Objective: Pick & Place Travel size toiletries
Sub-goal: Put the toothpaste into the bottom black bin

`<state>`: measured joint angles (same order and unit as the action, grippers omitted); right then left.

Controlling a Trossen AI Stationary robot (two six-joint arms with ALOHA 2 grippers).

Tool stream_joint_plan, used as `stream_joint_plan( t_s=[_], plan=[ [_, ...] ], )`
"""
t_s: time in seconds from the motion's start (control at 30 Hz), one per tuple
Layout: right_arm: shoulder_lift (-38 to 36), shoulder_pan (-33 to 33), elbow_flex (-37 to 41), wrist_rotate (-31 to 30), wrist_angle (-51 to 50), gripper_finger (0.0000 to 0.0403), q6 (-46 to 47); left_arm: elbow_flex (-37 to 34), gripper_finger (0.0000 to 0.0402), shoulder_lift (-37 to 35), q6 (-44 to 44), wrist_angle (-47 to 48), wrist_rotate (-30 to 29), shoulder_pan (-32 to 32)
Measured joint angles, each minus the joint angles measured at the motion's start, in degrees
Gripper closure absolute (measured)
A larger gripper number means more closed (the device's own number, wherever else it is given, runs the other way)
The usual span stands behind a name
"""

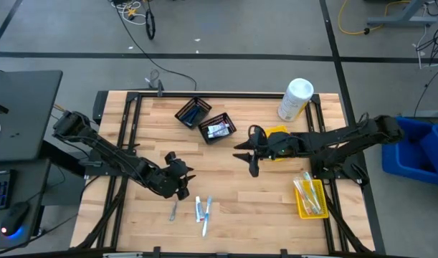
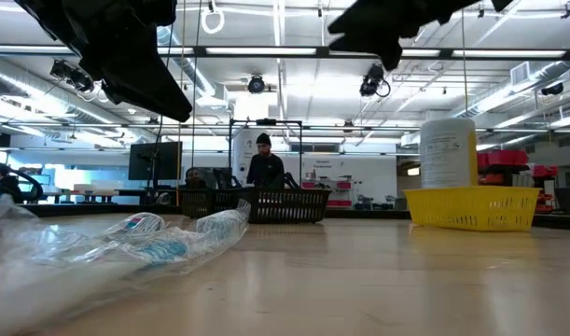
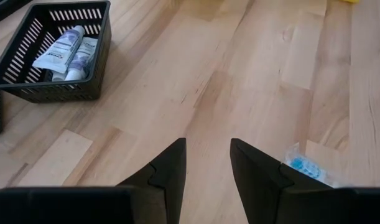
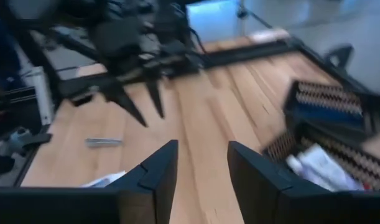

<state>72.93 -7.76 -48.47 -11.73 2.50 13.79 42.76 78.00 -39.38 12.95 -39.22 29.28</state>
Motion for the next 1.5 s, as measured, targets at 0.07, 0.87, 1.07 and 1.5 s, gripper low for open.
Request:
stream_joint_plan(
  t_s=[0.07,0.87,1.07,1.5],
  plan=[
    [0.00,-0.99,0.00,0.37,1.70,0.0258,-2.59,0.00,0.0267,0.00,0.01,0.00,0.00,0.00],
    [7.40,-4.79,-0.04,1.94,7.31,0.0173,-5.27,0.00,0.0267,0.00,0.15,-0.46,-0.49,0.01],
    [13.01,-6.80,-0.04,7.40,10.53,0.0154,-6.08,0.00,0.0267,0.00,-0.60,-0.71,2.74,0.01],
    [23.98,-11.62,-0.04,10.15,25.07,0.0172,-10.68,0.00,0.0267,0.00,-0.89,-0.89,4.46,2.31]
  ],
)
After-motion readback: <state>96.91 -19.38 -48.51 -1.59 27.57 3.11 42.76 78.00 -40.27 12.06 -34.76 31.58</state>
